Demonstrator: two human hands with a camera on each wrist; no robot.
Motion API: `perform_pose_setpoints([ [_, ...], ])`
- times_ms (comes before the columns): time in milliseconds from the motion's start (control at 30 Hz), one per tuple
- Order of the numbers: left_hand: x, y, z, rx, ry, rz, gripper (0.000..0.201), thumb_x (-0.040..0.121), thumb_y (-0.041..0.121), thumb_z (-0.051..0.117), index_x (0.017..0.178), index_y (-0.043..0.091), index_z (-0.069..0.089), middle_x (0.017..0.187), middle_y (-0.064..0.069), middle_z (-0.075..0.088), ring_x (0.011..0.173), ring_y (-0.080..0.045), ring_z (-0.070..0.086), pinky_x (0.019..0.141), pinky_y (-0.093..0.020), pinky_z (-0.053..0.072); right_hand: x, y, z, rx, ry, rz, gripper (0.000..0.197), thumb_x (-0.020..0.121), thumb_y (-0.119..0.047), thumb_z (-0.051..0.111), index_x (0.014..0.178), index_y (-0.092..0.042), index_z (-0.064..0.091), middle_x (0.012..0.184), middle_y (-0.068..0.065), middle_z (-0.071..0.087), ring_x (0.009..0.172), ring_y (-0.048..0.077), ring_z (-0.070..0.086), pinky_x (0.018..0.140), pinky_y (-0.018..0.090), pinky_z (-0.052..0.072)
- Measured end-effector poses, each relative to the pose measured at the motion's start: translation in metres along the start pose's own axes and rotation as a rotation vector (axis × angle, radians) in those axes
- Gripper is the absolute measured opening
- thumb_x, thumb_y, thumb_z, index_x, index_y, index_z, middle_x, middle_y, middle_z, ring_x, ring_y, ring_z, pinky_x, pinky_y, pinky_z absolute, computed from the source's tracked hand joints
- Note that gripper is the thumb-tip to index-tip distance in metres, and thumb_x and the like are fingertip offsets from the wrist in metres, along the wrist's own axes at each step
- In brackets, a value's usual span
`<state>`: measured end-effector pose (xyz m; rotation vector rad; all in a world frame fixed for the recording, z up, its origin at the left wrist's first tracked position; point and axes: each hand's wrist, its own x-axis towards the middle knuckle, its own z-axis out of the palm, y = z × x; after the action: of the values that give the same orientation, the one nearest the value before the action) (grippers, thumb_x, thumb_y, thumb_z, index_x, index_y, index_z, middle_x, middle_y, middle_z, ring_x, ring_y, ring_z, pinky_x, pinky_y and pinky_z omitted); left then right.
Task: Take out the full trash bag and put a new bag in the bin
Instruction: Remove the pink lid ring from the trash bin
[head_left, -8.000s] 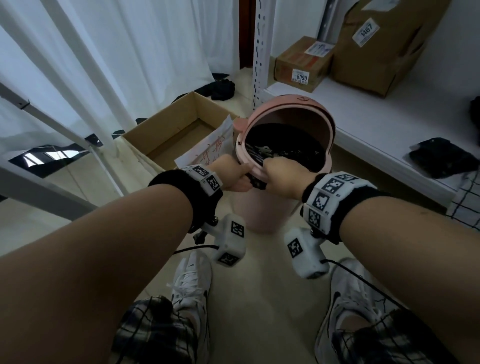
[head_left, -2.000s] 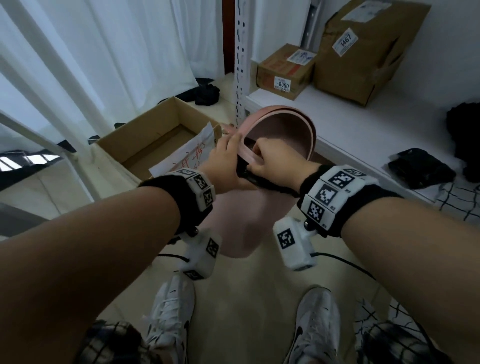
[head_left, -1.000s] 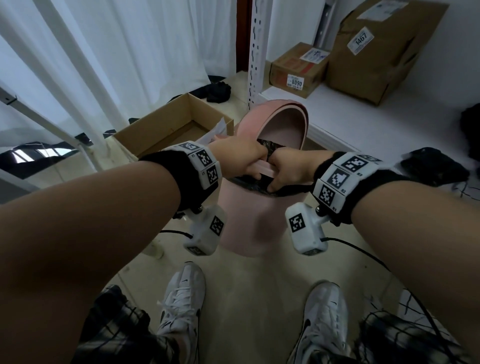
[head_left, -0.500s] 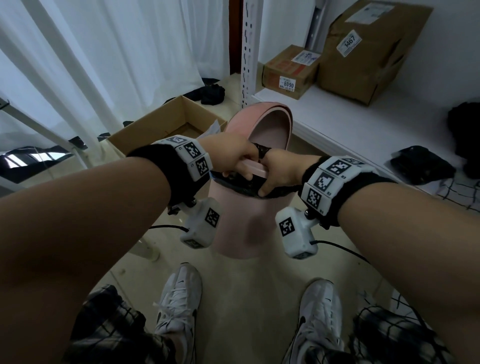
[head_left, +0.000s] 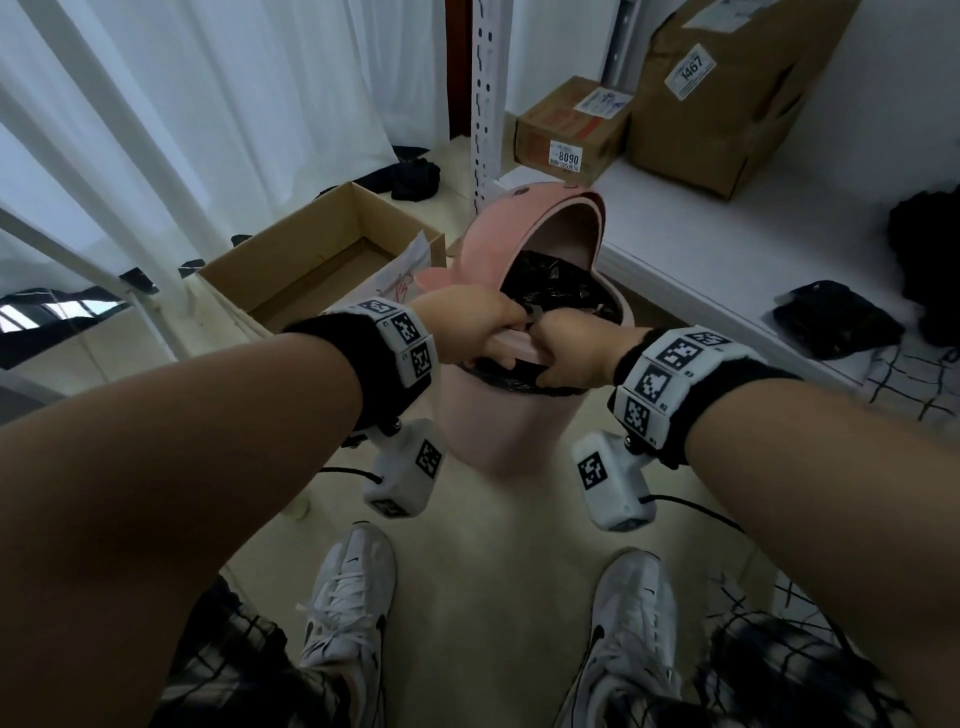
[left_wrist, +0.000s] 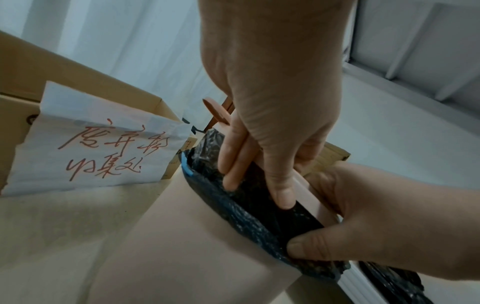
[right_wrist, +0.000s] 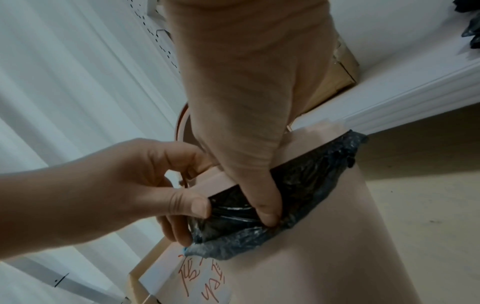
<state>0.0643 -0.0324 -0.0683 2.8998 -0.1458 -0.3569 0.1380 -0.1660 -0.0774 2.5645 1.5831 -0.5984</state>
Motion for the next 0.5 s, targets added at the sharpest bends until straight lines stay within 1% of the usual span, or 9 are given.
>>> perform_pose_setpoints([
  [67, 0.002, -0.001, -0.001, -0.007, 0.013, -0.008, 0.034, 0.089, 0.034, 0.059, 0.111, 0.008, 0.057, 0.106, -0.008, 0.061, 0.095, -0.023, 0.055, 0.072, -0.024, 0.031, 0.003, 0.002, 0.000, 0.008, 0.011, 0.004, 0.015, 0.080, -0.016, 0.066, 0.085, -0.010, 0.052, 0.072, 0.004, 0.046, 0.070, 0.022, 0.045, 0.047, 0.020, 0.027],
  [100, 0.002, -0.002, -0.001, -0.010, 0.013, -0.010, 0.033, 0.089, 0.034, 0.060, 0.110, 0.008, 0.057, 0.105, -0.008, 0.062, 0.096, -0.024, 0.056, 0.072, -0.025, 0.032, 0.003, 0.003, 0.001, 0.014, 0.023, 0.008, 0.016, 0.079, -0.015, 0.067, 0.087, -0.007, 0.056, 0.075, 0.006, 0.048, 0.070, 0.022, 0.045, 0.047, 0.019, 0.027],
  [167, 0.001, -0.005, -0.003, -0.010, 0.017, -0.014, 0.032, 0.088, 0.033, 0.060, 0.109, 0.009, 0.057, 0.105, -0.009, 0.062, 0.096, -0.024, 0.057, 0.073, -0.026, 0.034, 0.006, 0.004, 0.002, 0.031, 0.047, 0.007, 0.022, 0.077, -0.016, 0.068, 0.092, -0.001, 0.061, 0.078, 0.008, 0.051, 0.071, 0.022, 0.047, 0.047, 0.022, 0.030],
  [200, 0.000, -0.006, -0.003, -0.001, 0.019, -0.017, 0.032, 0.088, 0.033, 0.060, 0.110, 0.009, 0.057, 0.105, -0.008, 0.062, 0.096, -0.023, 0.056, 0.074, -0.025, 0.034, 0.006, 0.004, 0.003, 0.039, 0.052, 0.000, 0.025, 0.077, -0.018, 0.070, 0.093, -0.001, 0.061, 0.078, 0.008, 0.052, 0.071, 0.022, 0.048, 0.048, 0.025, 0.031],
  [233, -0.001, -0.006, -0.002, 0.014, 0.019, -0.018, 0.033, 0.088, 0.033, 0.060, 0.111, 0.009, 0.057, 0.106, -0.008, 0.061, 0.097, -0.023, 0.055, 0.074, -0.025, 0.033, 0.005, 0.004, 0.003, 0.053, 0.047, -0.012, 0.027, 0.076, -0.021, 0.071, 0.092, -0.002, 0.062, 0.077, 0.007, 0.052, 0.070, 0.021, 0.048, 0.049, 0.026, 0.032],
  [300, -0.004, -0.006, 0.001, 0.053, 0.022, -0.005, 0.035, 0.088, 0.034, 0.060, 0.113, 0.010, 0.056, 0.109, -0.007, 0.059, 0.098, -0.023, 0.054, 0.074, -0.025, 0.033, 0.002, 0.005, 0.002, 0.114, 0.021, -0.033, 0.027, 0.077, -0.030, 0.073, 0.088, -0.008, 0.060, 0.069, 0.002, 0.051, 0.062, 0.018, 0.046, 0.050, 0.023, 0.032],
  [367, -0.006, 0.002, 0.008, 0.068, 0.006, 0.015, 0.035, 0.088, 0.034, 0.060, 0.114, 0.010, 0.054, 0.110, -0.007, 0.059, 0.099, -0.023, 0.055, 0.075, -0.026, 0.034, -0.007, 0.008, 0.001, 0.149, -0.008, -0.025, 0.026, 0.079, -0.034, 0.072, 0.083, -0.012, 0.058, 0.062, -0.003, 0.047, 0.055, 0.012, 0.043, 0.050, 0.021, 0.031],
  [400, -0.005, 0.005, 0.010, 0.068, -0.001, 0.018, 0.036, 0.088, 0.033, 0.060, 0.115, 0.011, 0.054, 0.111, -0.007, 0.059, 0.099, -0.024, 0.055, 0.076, -0.027, 0.035, -0.009, 0.011, 0.000, 0.142, -0.019, -0.020, 0.025, 0.079, -0.034, 0.072, 0.081, -0.013, 0.058, 0.060, -0.004, 0.046, 0.055, 0.011, 0.043, 0.050, 0.021, 0.032],
  [500, 0.000, 0.016, 0.014, 0.052, -0.052, 0.023, 0.038, 0.088, 0.034, 0.060, 0.117, 0.011, 0.052, 0.110, -0.008, 0.061, 0.096, -0.025, 0.058, 0.079, -0.031, 0.042, -0.019, 0.016, -0.001, 0.108, -0.049, 0.003, 0.027, 0.078, -0.035, 0.072, 0.081, -0.012, 0.059, 0.062, -0.003, 0.047, 0.062, 0.017, 0.046, 0.051, 0.021, 0.032],
])
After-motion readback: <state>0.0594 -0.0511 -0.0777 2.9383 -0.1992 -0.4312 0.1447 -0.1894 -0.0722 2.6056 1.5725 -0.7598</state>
